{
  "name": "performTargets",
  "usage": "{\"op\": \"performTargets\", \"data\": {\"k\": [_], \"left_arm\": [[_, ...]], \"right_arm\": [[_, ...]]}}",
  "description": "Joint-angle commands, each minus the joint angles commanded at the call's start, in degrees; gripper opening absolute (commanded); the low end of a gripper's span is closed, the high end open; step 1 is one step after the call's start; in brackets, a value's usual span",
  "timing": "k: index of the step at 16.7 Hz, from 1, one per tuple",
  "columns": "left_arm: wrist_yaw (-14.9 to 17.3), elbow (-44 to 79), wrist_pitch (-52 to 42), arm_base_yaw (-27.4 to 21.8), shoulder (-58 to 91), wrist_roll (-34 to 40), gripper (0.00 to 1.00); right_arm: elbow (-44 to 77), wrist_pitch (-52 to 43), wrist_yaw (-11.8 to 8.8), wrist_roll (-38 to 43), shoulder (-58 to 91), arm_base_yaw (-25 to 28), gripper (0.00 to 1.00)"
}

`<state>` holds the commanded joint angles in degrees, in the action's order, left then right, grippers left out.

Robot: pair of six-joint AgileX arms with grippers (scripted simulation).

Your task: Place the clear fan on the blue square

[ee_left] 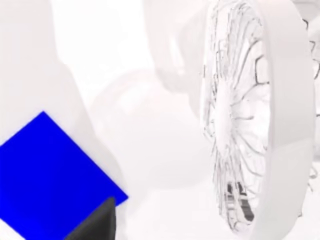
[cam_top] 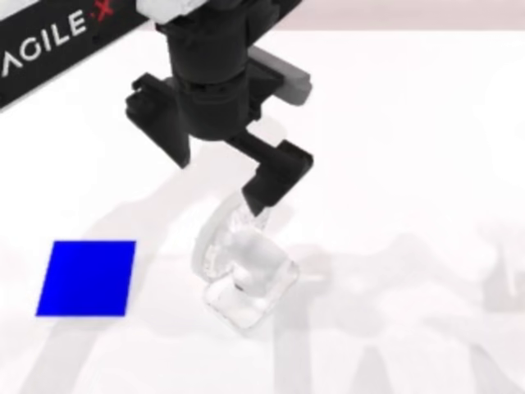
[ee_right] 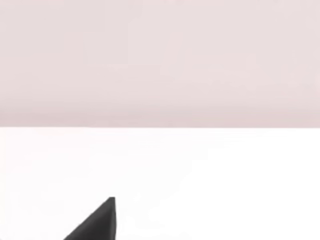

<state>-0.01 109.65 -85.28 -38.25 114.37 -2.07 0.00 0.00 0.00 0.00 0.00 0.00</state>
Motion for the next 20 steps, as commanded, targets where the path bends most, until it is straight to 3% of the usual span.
{"op": "performTargets", "data": {"k": [4,10,15,20], "left_arm": [[0.0,-1.16,1.11,0.17,-0.18,-0.11,1.0],[0.0,-11.38,10.71,0.14,-0.66,-0.13,1.0],[0.0,-12.31,11.64,0.13,-0.67,-0.12,1.0],[0.0,-12.31,11.64,0.13,-0.67,-0.12,0.62]], "right_arm": [[0.0,0.0,0.0,0.0,0.0,0.0,1.0],[0.0,0.0,0.0,0.0,0.0,0.0,1.0],[0.0,0.0,0.0,0.0,0.0,0.0,1.0],[0.0,0.0,0.0,0.0,0.0,0.0,1.0]]}}
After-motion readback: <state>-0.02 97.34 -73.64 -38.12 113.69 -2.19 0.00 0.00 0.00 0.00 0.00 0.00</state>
